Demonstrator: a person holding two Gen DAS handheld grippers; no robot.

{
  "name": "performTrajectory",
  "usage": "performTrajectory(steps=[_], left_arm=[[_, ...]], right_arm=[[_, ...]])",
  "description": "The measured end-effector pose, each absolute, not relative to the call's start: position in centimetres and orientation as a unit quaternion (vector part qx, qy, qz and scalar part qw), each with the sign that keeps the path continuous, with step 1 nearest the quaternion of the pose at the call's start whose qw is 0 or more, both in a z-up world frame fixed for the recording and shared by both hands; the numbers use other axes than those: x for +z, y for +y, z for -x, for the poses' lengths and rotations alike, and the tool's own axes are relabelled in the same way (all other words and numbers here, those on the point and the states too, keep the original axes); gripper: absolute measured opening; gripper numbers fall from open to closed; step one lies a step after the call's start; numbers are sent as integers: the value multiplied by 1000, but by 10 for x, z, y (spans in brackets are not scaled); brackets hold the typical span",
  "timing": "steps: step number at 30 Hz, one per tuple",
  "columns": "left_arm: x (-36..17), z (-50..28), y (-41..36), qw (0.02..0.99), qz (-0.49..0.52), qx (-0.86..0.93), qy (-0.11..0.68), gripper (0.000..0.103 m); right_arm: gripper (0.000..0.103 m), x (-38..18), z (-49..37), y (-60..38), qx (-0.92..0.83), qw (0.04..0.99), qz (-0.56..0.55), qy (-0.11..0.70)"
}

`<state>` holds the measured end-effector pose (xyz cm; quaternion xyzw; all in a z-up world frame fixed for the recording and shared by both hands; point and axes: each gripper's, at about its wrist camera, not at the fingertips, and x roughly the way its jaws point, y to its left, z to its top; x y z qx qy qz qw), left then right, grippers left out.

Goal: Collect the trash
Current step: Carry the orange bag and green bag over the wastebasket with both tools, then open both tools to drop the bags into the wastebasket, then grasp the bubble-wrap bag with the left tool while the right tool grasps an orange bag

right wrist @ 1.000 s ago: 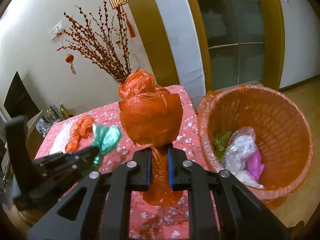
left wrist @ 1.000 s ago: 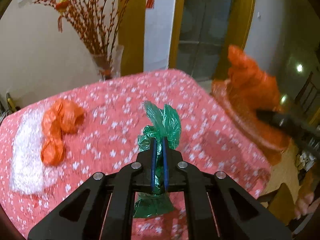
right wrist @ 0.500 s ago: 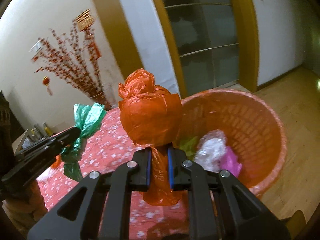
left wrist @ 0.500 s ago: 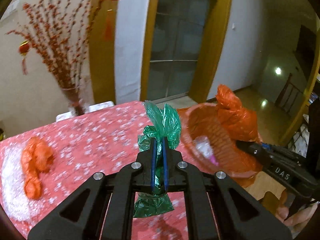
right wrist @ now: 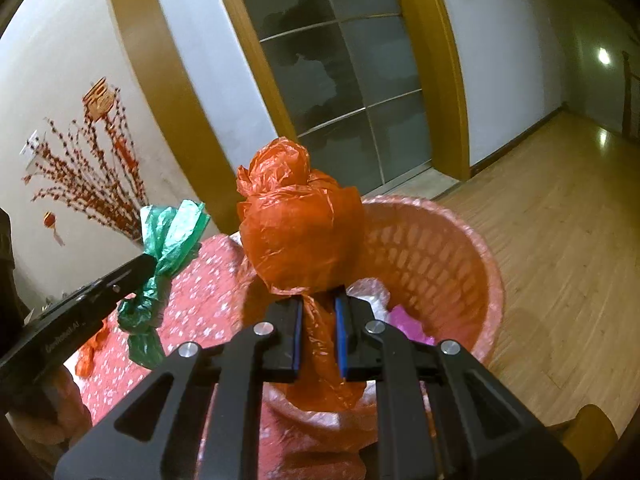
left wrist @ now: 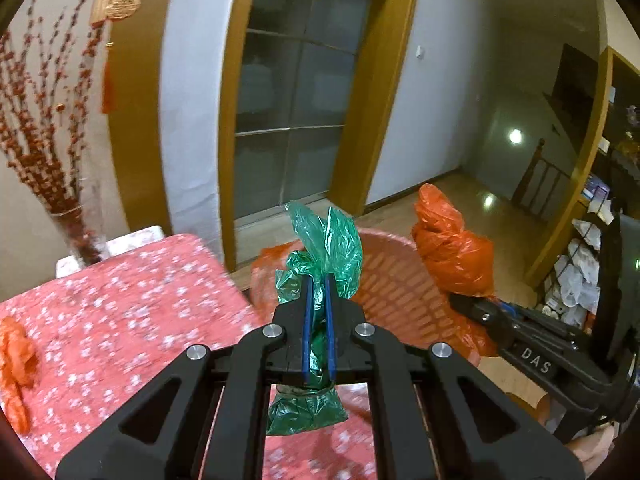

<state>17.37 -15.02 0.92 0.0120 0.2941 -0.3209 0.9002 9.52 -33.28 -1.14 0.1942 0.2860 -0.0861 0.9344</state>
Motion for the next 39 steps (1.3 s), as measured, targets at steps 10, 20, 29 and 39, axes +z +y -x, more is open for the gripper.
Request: performTrajectory(steps=[10, 20, 29, 39], left_arm=[[-4, -189, -187, 889, -6, -340, 307, 7], [-12, -191, -178, 890, -12, -316, 329, 31], [7, -171, -91, 926, -24, -221, 305, 39], [18, -154, 64, 960, -32, -41, 275, 57]], right_arm=[[31, -10, -102, -365, -105, 931, -217, 273], [65, -7, -85, -369, -131, 935, -201, 263], [99, 24, -89, -303, -100, 955, -137, 244], [99, 33, -117, -184, 34, 963, -81, 255]])
